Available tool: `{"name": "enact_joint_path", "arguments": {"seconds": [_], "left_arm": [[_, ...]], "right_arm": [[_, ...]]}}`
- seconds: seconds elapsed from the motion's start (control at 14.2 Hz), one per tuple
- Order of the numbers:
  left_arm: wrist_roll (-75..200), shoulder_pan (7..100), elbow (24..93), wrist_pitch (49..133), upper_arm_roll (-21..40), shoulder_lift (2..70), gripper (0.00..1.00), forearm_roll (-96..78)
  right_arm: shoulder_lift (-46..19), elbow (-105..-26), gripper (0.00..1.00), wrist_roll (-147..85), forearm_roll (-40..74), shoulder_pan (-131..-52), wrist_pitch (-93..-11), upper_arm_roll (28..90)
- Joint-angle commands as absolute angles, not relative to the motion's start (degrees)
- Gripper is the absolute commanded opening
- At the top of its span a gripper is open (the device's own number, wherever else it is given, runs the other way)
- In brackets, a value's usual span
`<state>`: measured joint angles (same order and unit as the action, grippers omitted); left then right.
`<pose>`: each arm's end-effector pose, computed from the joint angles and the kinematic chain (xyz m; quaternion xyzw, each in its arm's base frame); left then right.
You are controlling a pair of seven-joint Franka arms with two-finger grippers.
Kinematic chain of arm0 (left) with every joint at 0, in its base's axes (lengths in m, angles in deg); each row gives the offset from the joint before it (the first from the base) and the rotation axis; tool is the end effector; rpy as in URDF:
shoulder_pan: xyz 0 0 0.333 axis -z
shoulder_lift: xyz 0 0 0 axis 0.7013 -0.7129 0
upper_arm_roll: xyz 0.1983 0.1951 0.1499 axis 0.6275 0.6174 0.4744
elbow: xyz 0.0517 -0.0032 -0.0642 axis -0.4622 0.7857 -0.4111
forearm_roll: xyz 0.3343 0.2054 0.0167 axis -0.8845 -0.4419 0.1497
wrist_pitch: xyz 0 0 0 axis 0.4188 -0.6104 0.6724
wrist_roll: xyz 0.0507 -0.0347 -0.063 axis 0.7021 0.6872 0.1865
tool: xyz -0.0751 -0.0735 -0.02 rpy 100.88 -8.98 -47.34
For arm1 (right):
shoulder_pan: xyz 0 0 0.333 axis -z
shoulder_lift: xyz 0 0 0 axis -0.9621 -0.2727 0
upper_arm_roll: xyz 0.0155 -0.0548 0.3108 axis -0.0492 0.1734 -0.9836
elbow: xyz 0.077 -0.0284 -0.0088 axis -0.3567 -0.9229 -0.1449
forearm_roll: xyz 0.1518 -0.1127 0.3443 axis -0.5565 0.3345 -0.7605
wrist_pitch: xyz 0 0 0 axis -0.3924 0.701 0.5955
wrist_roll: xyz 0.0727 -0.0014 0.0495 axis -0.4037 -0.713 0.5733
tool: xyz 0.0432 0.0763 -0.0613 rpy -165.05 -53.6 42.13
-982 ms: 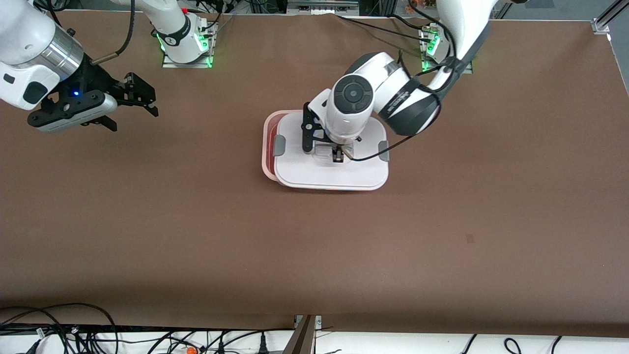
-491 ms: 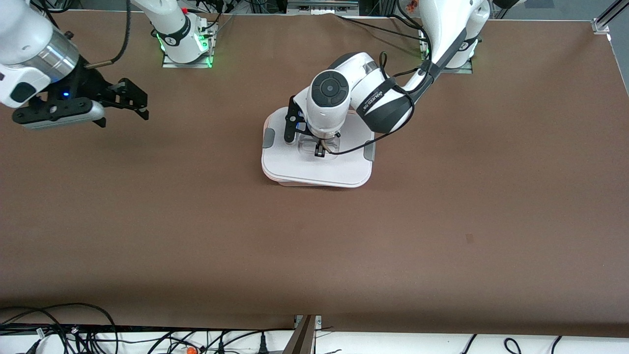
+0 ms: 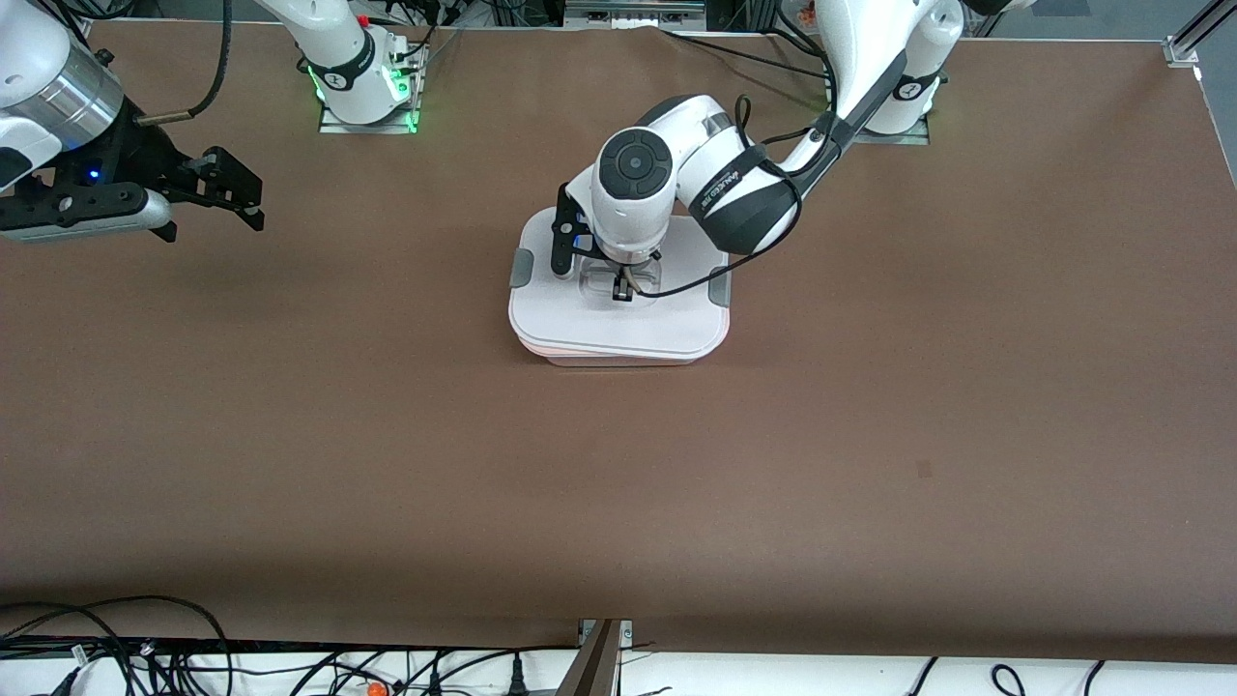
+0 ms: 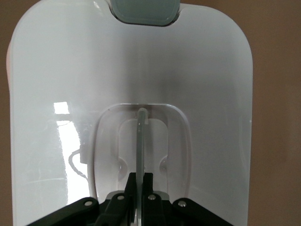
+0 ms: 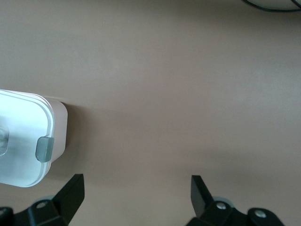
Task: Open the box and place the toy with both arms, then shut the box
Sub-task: 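Press the lid down onto the box with the left gripper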
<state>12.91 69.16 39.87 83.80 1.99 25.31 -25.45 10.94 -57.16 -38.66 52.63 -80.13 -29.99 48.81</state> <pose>0.5024 -0.4985 0.3530 0.6911 -0.7184 -0.0347 0.0718 0.5474 0.1048 0.6293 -0.9973 -0.0680 -0.0259 0.0113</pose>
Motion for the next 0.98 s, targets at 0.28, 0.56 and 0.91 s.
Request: {"name": "enact_joint_path", "arguments": {"seconds": [0.28,0.56,0.91], "left_arm": [[16.92,69.49,39.78,82.47,4.02,25.82,0.00,-25.75],[20.62,69.76,39.70,80.17,3.85,26.52,0.00,-25.83],[23.62,70.72,39.43,79.65,3.76,26.35,0.00,-26.01]], "right_arm": [[11.00,-55.67,1.00,-37.88,53.44,-78.65,-29.81,49.19],[10.91,-55.58,1.00,-37.26,53.70,-78.83,-29.37,49.01],[10.91,-55.66,1.00,-36.99,53.26,-78.66,-29.37,49.45]]}}
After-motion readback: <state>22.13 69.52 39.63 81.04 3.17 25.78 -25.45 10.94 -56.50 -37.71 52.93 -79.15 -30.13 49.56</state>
